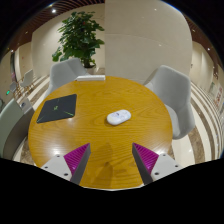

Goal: Arrange mouse

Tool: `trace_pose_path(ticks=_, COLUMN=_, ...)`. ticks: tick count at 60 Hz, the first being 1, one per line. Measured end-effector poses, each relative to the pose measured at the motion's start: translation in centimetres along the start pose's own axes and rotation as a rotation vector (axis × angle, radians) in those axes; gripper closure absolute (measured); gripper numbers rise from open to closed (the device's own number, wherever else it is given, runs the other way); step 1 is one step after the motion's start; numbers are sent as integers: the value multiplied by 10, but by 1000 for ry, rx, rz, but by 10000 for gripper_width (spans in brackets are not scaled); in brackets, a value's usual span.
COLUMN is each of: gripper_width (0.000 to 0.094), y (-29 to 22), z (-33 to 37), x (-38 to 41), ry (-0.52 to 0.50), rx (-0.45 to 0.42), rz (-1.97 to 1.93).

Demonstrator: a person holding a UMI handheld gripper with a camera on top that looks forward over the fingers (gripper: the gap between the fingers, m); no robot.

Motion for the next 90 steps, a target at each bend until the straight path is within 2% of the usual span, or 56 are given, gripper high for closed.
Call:
trace_pose_path(ticks=18, gripper_width=68, y=-14, z=-54, x=15, ry=15, rx=-31, rz=-48)
trace_pose_path(ticks=40, gripper_width=64, y=-38, z=-150, x=8, ry=76, rx=-18, rz=-100)
trace_pose_path(ticks=61, gripper_width=72, y=-72, z=-190, x=8, ry=73, rx=-33, rz=-69)
trace_pose_path(ticks=70, gripper_width=193, y=-79, z=-198, x=9, ry=53, rx=-37, rz=-49)
trace_pose_path(ticks=75, gripper_width=453, y=-82, z=-201, x=9, ry=46, rx=-41, rz=-41)
trace_pose_path(ticks=77, gripper_width=452, y=-82, z=-201, x=9, ry=48, rx=-39, rz=-38)
trace_pose_path(ticks=83, gripper_width=539, y=-85, z=-201, x=10, ry=68, rx=-33, rz=-13)
trace_pose_path(ticks=90, gripper_width=553, y=-105, z=-188, x=29, ry=44, rx=-37, rz=-51)
Point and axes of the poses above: the point between the fingertips, and its own axes, seen from behind it with the camera up: x to the left, y down, z backward, against the way the camera looks, the point moved 8 cm from there along z, backward, against the way the camera looks, and after that the axes turned 4 degrees about -z, right-handed, at the moved point
